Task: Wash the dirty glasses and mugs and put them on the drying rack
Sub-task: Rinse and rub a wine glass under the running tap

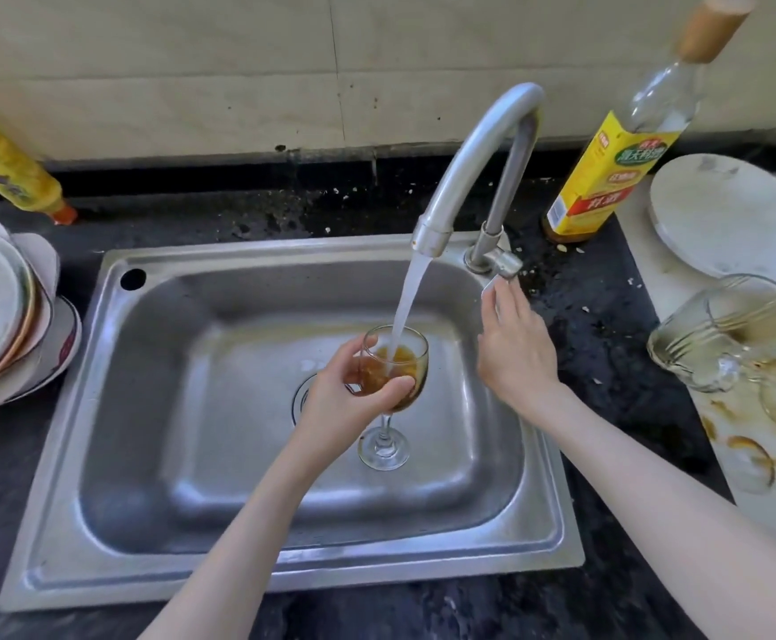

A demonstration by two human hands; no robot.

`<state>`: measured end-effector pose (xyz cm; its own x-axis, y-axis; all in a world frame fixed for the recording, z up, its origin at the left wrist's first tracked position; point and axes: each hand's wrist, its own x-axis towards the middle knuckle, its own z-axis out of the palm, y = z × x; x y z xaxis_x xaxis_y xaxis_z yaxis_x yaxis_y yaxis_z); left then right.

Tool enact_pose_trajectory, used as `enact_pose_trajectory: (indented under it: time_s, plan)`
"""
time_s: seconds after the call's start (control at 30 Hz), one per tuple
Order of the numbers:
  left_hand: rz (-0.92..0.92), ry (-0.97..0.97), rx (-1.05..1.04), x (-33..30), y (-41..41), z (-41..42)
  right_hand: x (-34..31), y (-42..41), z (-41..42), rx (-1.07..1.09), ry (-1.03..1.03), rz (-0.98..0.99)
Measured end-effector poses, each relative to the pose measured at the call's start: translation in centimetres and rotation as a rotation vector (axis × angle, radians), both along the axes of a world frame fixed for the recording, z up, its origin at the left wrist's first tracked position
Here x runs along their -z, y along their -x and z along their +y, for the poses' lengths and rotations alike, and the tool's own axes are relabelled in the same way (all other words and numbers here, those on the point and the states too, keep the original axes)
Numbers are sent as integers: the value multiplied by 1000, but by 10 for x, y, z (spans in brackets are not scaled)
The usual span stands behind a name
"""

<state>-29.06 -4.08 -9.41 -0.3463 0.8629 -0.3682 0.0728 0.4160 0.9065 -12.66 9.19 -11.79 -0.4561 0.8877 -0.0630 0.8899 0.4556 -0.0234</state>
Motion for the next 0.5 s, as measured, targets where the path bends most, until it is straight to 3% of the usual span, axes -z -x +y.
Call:
enact_pose_trajectory:
  time_s: [0.1, 0.23, 0.27, 0.4, 0.43, 0.5]
  plan:
    - [-15, 48, 19, -1, -1, 1, 0, 1, 0, -5, 45, 12]
    - [-141, 163, 16, -7, -3, 9, -13, -1, -19, -37, 77, 421]
    - [-191, 211, 4, -8, -3, 11, -19, 0, -25, 36, 221, 516]
    - [-473, 466, -67, 0, -1, 14, -33, 11, -42, 476, 1171, 762]
    - [-541, 516, -96, 4, 1, 13, -34, 11, -44, 512, 1291, 790]
    - [-644, 589, -158, 10, 3, 12, -33, 10, -46, 503, 1336, 799]
